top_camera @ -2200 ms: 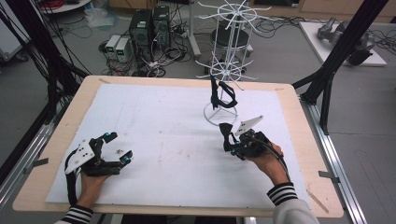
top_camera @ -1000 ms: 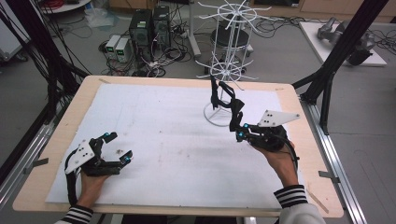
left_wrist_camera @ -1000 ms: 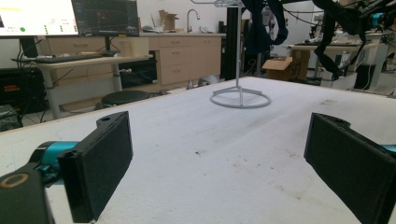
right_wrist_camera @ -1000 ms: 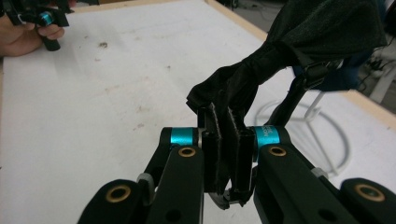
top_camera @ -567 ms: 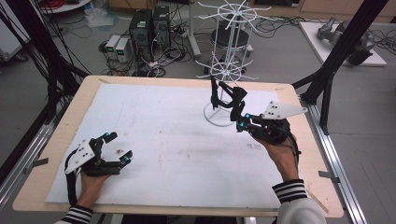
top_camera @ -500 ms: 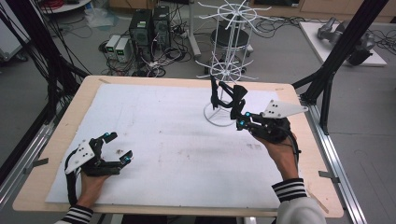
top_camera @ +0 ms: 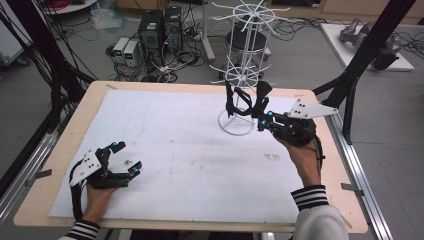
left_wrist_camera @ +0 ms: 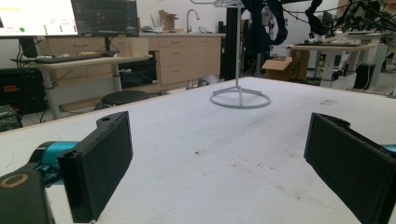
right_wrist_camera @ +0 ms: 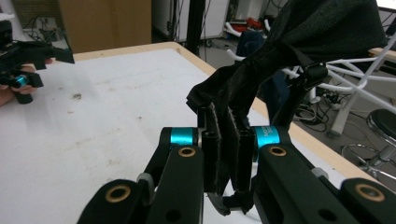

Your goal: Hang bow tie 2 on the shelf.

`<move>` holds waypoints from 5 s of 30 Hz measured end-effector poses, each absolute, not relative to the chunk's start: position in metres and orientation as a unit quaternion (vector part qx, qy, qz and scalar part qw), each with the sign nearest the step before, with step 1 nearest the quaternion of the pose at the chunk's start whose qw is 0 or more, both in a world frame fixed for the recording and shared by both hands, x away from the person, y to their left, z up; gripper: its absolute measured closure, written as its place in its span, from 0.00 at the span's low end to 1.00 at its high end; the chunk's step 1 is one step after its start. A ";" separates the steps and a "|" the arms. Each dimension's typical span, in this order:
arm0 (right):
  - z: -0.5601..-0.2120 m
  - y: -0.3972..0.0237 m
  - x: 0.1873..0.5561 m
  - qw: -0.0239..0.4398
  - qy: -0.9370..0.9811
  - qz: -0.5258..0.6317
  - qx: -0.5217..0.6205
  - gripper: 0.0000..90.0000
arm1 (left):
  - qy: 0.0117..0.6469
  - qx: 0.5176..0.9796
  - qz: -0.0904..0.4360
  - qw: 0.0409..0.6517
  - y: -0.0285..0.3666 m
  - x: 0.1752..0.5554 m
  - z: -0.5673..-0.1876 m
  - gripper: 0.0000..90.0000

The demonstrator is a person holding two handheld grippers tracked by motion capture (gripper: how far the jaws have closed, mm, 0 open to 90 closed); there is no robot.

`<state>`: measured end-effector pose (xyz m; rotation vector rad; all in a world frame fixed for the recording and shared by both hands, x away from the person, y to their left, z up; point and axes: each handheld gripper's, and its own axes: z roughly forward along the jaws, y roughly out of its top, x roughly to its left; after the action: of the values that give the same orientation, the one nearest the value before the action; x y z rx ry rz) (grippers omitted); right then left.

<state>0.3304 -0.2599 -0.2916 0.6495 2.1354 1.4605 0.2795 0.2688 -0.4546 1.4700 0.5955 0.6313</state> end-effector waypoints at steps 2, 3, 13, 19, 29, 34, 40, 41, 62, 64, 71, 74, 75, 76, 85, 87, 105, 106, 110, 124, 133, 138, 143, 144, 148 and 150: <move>-0.290 -0.261 0.332 0.236 0.775 0.534 0.241 0.96 | 0.263 0.649 0.279 0.657 0.269 0.279 -0.455 0.09; -0.290 -0.261 0.332 0.236 0.774 0.535 0.242 0.96 | 0.262 0.649 0.279 0.657 0.269 0.280 -0.455 0.09; -0.289 -0.263 0.348 0.248 0.764 0.539 0.253 0.96 | 0.264 0.647 0.278 0.659 0.269 0.280 -0.455 0.09; -0.286 -0.259 0.355 0.250 0.763 0.537 0.259 0.96 | 0.265 0.646 0.279 0.659 0.269 0.280 -0.455 0.09; -0.290 -0.255 0.364 0.250 0.765 0.531 0.267 0.96 | 0.265 0.646 0.278 0.659 0.269 0.280 -0.455 0.09; -0.292 -0.254 0.367 0.251 0.766 0.526 0.271 0.96 | 0.265 0.647 0.278 0.659 0.269 0.280 -0.455 0.09; -0.294 -0.254 0.369 0.250 0.766 0.522 0.279 0.96 | 0.265 0.646 0.279 0.660 0.269 0.280 -0.455 0.09; -0.294 -0.254 0.369 0.252 0.767 0.520 0.278 0.96 | 0.265 0.646 0.278 0.660 0.269 0.280 -0.455 0.09; -0.293 -0.244 0.358 0.259 0.782 0.503 0.261 0.95 | 0.264 0.648 0.279 0.658 0.269 0.280 -0.455 0.09; -0.291 -0.245 0.355 0.259 0.779 0.508 0.263 0.95 | 0.264 0.647 0.280 0.658 0.269 0.280 -0.455 0.09; -0.286 -0.255 0.349 0.269 0.773 0.510 0.264 0.95 | 0.264 0.648 0.280 0.658 0.269 0.280 -0.455 0.09; -0.285 -0.256 0.348 0.269 0.772 0.510 0.266 0.95 | 0.264 0.647 0.280 0.658 0.269 0.280 -0.455 0.09; -0.285 -0.256 0.349 0.272 0.772 0.511 0.263 0.95 | 0.264 0.647 0.280 0.659 0.269 0.280 -0.455 0.09; -0.285 -0.255 0.350 0.272 0.772 0.511 0.262 0.95 | 0.264 0.647 0.280 0.659 0.269 0.280 -0.455 0.09; -0.288 -0.249 0.361 0.268 0.772 0.508 0.271 0.95 | 0.264 0.647 0.279 0.659 0.269 0.280 -0.455 0.09; -0.289 -0.250 0.362 0.265 0.771 0.511 0.273 0.95 | 0.264 0.647 0.279 0.659 0.269 0.280 -0.455 0.09; -0.298 -0.240 0.374 0.253 0.778 0.499 0.286 0.95 | 0.263 0.647 0.279 0.659 0.269 0.280 -0.455 0.09; -0.299 -0.240 0.375 0.255 0.777 0.499 0.286 0.95 | 0.264 0.647 0.279 0.659 0.269 0.280 -0.455 0.09; -0.301 -0.239 0.378 0.254 0.780 0.496 0.286 0.95 | 0.263 0.647 0.279 0.659 0.269 0.280 -0.455 0.09; -0.310 -0.239 0.387 0.234 0.775 0.500 0.306 0.95 | 0.263 0.647 0.278 0.660 0.269 0.280 -0.455 0.09; -0.312 -0.238 0.389 0.229 0.776 0.501 0.306 0.75 | 0.263 0.646 0.279 0.659 0.269 0.280 -0.455 0.09; -0.312 -0.236 0.384 0.232 0.769 0.501 0.323 0.40 | 0.263 0.647 0.280 0.659 0.269 0.279 -0.455 0.09; -0.315 -0.237 0.375 0.223 0.770 0.500 0.329 0.29 | 0.264 0.647 0.279 0.659 0.269 0.280 -0.455 0.09; -0.316 -0.238 0.373 0.221 0.768 0.501 0.331 0.25 | 0.264 0.647 0.279 0.659 0.269 0.280 -0.455 0.09; -0.317 -0.242 0.366 0.216 0.761 0.511 0.337 0.12 | 0.266 0.645 0.278 0.660 0.269 0.280 -0.455 0.09; -0.317 -0.246 0.361 0.222 0.756 0.516 0.337 0.10 | 0.266 0.646 0.278 0.660 0.269 0.280 -0.455 0.09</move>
<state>0.3610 -0.2457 -0.3165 0.9325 2.0880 1.4253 0.2798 0.2694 -0.4547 1.4612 0.6025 0.6283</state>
